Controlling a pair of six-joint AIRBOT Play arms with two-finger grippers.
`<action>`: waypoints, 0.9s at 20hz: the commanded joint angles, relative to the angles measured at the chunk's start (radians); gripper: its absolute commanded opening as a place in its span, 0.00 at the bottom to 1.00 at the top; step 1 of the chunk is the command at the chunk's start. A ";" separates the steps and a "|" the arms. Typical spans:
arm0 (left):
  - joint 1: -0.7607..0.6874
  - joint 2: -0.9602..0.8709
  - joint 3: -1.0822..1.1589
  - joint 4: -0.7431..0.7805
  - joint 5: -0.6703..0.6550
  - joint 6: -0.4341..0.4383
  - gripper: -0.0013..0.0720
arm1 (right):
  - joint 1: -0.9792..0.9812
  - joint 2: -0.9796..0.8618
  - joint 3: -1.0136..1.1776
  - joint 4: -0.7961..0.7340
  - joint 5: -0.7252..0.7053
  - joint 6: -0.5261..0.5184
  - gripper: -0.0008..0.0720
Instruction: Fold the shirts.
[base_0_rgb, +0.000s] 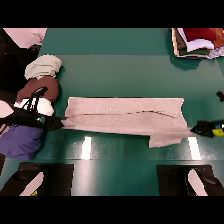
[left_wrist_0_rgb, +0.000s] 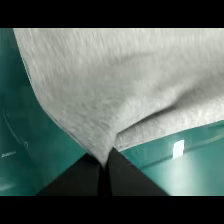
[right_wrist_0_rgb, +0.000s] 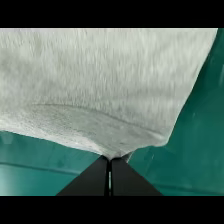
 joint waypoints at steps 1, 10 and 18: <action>0.000 -0.161 0.069 0.000 0.173 -0.003 0.05 | 0.102 -0.227 0.144 -0.006 -0.135 -0.013 0.03; 0.000 -0.600 0.380 -0.002 0.309 0.005 0.05 | 0.183 -0.695 0.506 0.002 -0.195 -0.002 0.03; 0.002 -0.631 0.450 -0.015 0.298 0.003 0.90 | 0.118 -0.880 0.743 0.230 -0.169 0.010 0.64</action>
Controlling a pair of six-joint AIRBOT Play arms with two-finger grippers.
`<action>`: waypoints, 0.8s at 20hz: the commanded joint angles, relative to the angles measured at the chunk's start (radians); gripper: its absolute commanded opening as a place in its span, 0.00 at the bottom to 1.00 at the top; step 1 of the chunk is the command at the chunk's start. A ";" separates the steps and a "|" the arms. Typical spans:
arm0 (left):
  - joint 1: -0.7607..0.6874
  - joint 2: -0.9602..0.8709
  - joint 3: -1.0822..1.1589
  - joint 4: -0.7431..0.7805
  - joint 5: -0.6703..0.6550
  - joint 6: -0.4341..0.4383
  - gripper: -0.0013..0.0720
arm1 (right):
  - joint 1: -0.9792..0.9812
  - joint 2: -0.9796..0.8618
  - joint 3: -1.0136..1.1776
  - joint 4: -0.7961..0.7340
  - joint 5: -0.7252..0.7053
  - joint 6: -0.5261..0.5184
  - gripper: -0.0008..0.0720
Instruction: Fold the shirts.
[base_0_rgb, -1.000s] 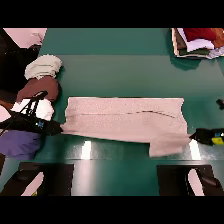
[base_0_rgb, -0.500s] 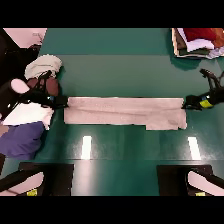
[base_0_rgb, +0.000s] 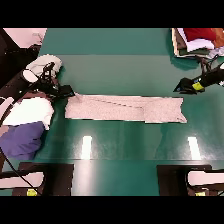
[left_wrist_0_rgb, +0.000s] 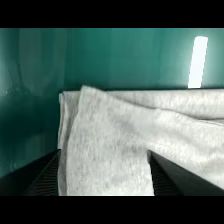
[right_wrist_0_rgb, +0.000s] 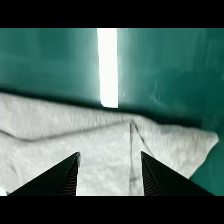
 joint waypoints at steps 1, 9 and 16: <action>0.002 -0.011 0.066 0.006 -0.088 0.000 0.90 | -0.056 -0.052 0.085 0.146 0.076 -0.019 0.64; -0.003 -0.011 0.112 -0.109 -0.261 0.037 0.05 | -0.305 0.059 -0.209 0.163 0.144 -0.196 0.74; -0.117 -0.011 0.112 -0.134 -0.251 0.037 0.05 | -0.369 -0.100 -0.305 0.248 0.154 -0.306 0.87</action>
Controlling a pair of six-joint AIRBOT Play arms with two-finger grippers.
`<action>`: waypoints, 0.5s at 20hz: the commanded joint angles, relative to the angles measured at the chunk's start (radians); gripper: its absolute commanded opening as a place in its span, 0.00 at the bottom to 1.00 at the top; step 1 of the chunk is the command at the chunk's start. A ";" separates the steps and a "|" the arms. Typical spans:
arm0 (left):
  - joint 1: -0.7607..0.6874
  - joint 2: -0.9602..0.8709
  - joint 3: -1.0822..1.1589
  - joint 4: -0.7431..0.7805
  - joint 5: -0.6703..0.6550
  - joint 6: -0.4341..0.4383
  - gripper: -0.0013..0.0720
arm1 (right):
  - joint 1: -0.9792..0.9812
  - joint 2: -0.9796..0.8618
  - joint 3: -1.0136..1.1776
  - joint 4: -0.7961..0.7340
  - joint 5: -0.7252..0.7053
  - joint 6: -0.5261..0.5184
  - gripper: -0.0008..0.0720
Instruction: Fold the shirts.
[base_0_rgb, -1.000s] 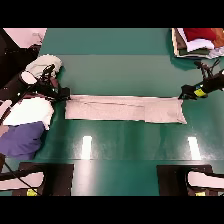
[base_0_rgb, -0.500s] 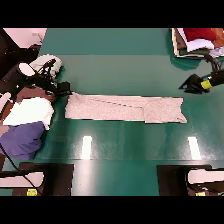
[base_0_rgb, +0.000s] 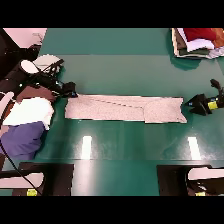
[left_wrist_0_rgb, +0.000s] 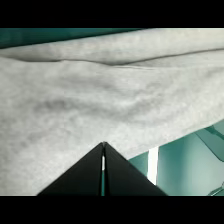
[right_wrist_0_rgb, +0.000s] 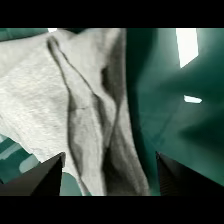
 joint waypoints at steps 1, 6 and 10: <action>-0.063 0.000 0.001 -0.014 0.010 0.002 0.05 | 0.002 -0.070 -0.026 0.072 0.006 -0.069 0.86; -0.118 0.000 0.001 -0.022 0.035 -0.002 0.05 | 0.122 -0.089 -0.024 0.097 -0.002 -0.099 0.74; -0.158 -0.003 0.001 -0.022 0.073 -0.011 0.05 | 0.172 -0.089 -0.023 0.101 0.001 -0.106 0.46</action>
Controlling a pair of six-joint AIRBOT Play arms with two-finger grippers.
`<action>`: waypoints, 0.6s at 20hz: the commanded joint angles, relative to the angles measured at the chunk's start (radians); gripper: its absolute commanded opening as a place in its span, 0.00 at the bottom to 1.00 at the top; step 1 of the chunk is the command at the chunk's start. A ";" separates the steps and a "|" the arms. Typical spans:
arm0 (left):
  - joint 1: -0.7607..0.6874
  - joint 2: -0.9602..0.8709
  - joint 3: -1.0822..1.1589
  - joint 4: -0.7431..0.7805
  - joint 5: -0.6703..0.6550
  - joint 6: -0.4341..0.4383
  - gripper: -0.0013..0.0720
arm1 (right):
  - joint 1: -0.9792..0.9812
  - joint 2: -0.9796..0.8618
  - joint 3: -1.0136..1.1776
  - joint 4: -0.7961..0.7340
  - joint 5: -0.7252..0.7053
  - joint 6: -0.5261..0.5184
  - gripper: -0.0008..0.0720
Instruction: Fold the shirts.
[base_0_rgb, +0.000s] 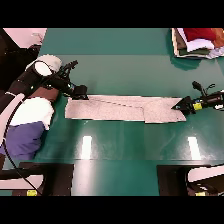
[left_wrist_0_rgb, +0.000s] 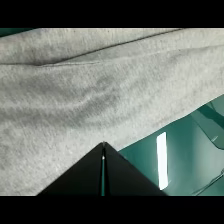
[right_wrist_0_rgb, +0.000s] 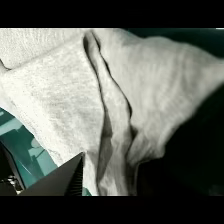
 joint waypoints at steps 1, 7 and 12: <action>-0.047 -0.006 0.001 -0.002 0.049 -0.013 0.05 | 0.040 -0.003 0.000 0.020 0.012 -0.016 0.34; -0.180 -0.100 0.095 -0.003 0.154 -0.041 0.05 | 0.039 0.123 0.017 0.024 0.040 0.016 0.03; -0.312 -0.290 0.302 -0.005 0.157 -0.045 0.05 | 0.135 0.258 0.204 0.022 0.095 0.196 0.02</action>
